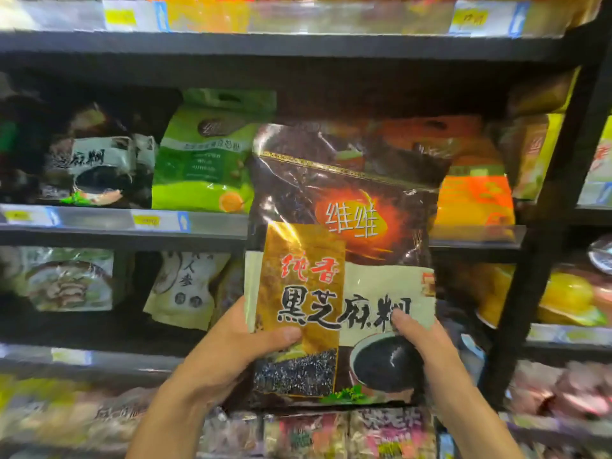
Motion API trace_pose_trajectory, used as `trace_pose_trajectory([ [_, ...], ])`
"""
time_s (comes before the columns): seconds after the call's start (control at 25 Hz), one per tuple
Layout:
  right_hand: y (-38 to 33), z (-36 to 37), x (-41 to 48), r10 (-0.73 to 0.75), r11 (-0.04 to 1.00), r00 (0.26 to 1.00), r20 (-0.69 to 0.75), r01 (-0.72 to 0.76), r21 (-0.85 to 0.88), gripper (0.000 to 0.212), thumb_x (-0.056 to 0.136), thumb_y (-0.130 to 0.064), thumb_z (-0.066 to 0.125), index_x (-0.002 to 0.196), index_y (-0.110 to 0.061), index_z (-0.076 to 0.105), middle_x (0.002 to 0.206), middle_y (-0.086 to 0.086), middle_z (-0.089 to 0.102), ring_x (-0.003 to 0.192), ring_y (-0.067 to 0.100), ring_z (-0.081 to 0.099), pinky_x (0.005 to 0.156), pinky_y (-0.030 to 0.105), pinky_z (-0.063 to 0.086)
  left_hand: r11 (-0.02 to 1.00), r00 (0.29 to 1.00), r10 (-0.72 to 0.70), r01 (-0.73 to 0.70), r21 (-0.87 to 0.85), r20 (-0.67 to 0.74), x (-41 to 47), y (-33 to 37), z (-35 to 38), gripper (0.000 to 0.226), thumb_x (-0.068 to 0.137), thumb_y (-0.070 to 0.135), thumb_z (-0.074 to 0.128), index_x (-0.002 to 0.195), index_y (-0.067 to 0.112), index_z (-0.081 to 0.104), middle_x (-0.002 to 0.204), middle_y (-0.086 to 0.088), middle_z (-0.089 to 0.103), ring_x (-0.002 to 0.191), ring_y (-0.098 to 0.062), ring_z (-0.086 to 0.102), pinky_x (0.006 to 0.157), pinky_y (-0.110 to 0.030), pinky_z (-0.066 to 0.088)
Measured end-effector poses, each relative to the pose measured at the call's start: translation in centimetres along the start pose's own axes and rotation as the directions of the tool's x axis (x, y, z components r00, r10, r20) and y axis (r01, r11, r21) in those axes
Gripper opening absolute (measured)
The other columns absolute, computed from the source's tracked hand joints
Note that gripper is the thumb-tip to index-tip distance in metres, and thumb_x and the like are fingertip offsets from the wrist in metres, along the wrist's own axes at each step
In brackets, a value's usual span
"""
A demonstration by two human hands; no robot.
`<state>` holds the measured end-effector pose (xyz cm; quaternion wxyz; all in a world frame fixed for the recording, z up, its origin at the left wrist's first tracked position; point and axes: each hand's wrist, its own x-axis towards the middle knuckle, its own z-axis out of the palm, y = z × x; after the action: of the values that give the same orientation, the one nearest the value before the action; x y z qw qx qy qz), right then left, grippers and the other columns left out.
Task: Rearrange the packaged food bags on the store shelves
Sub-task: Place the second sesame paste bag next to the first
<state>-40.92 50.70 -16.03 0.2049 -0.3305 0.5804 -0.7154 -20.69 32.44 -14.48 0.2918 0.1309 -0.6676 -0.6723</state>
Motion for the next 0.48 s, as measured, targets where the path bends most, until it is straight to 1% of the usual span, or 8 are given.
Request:
trace_pose_trajectory([
  [0.08,2.6,-0.2,-2.1,0.1,0.995,0.989,0.104,-0.102,0.018,0.1,0.034,-0.069,0.093,0.121,-0.028,0.065,0.109,-0.005,0.081,0.104,0.02,0.076,0.094,0.044,0.055,0.997,0.996,-0.071,0.071,0.004,-0.049,-2.3,-3.1,-0.5,0.101,0.047,0.034,0.104,0.134,0.011,0.06,0.122,-0.017,0.077,0.116,-0.035,0.074,0.103,-0.049,0.057],
  [0.12,3.8,-0.2,-3.2,0.141,0.99,0.977,0.161,-0.143,0.003,0.096,0.038,-0.064,0.095,0.12,-0.025,0.065,0.108,-0.005,0.081,0.102,0.017,0.077,0.09,0.039,0.057,0.993,0.99,-0.114,0.115,0.005,-0.089,-3.6,-4.5,-0.7,0.11,0.04,0.041,0.106,0.135,0.011,0.06,0.122,-0.016,0.078,0.115,-0.034,0.074,0.103,-0.049,0.057],
  [0.2,6.4,0.1,-4.9,0.249,0.969,0.948,0.199,-0.244,-0.047,0.068,0.059,-0.042,0.097,0.115,-0.02,0.066,0.097,-0.007,0.082,0.089,0.007,0.078,0.078,0.029,0.058,0.981,0.971,-0.192,0.192,-0.014,-0.143,-6.0,-7.3,-1.3,0.119,0.033,0.047,0.107,0.136,0.011,0.058,0.121,-0.015,0.078,0.115,-0.033,0.074,0.107,-0.051,0.053],
  [0.24,7.7,0.5,-5.9,0.288,0.957,0.94,0.181,-0.279,-0.073,0.051,0.071,-0.031,0.093,0.114,-0.017,0.067,0.09,-0.008,0.082,0.083,0.005,0.077,0.075,0.027,0.057,0.974,0.961,-0.225,0.223,-0.029,-0.16,-7.3,-8.8,-1.6,0.121,0.031,0.048,0.107,0.135,0.012,0.058,0.12,-0.014,0.079,0.113,-0.032,0.075,0.106,-0.05,0.053],
  [0.28,9.5,0.9,-6.6,0.318,0.947,0.933,0.167,-0.302,-0.111,0.047,0.075,-0.027,0.09,0.114,-0.015,0.068,0.088,-0.008,0.082,0.081,0.005,0.077,0.076,0.028,0.056,0.967,0.949,-0.254,0.253,-0.028,-0.187,-8.6,-9.8,-1.6,0.122,0.028,0.05,0.107,0.133,0.013,0.058,0.117,-0.012,0.08,0.11,-0.029,0.076,0.102,-0.045,0.056],
  [0.36,12.6,2.0,-8.3,0.364,0.926,0.92,0.147,-0.341,-0.159,0.055,0.07,-0.032,0.093,0.116,-0.016,0.069,0.092,-0.005,0.082,0.085,0.01,0.077,0.079,0.032,0.058,0.956,0.925,-0.289,0.291,-0.027,-0.245,-11.0,-11.8,-1.9,0.115,0.029,0.051,0.106,0.128,0.015,0.06,0.109,-0.005,0.082,0.1,-0.02,0.079,0.086,-0.029,0.061],
  [0.4,14.1,2.5,-9.0,0.391,0.916,0.911,0.132,-0.37,-0.157,0.052,0.072,-0.031,0.094,0.116,-0.019,0.068,0.093,-0.005,0.081,0.088,0.012,0.076,0.081,0.034,0.059,0.951,0.913,-0.306,0.309,-0.032,-0.27,-11.8,-12.8,-2.1,0.105,0.037,0.048,0.106,0.126,0.016,0.061,0.104,0.0,0.083,0.095,-0.015,0.08,0.079,-0.023,0.06],
  [0.48,16.8,3.9,-10.5,0.456,0.886,0.878,0.145,-0.434,-0.16,0.041,0.078,-0.031,0.087,0.112,-0.027,0.066,0.1,-0.006,0.079,0.094,0.016,0.073,0.083,0.036,0.059,0.938,0.878,-0.336,0.346,-0.032,-0.34,-13.9,-15.0,-2.9,0.092,0.046,0.048,0.103,0.124,0.019,0.065,0.102,0.005,0.083,0.097,-0.014,0.079,0.08,-0.024,0.06],
])
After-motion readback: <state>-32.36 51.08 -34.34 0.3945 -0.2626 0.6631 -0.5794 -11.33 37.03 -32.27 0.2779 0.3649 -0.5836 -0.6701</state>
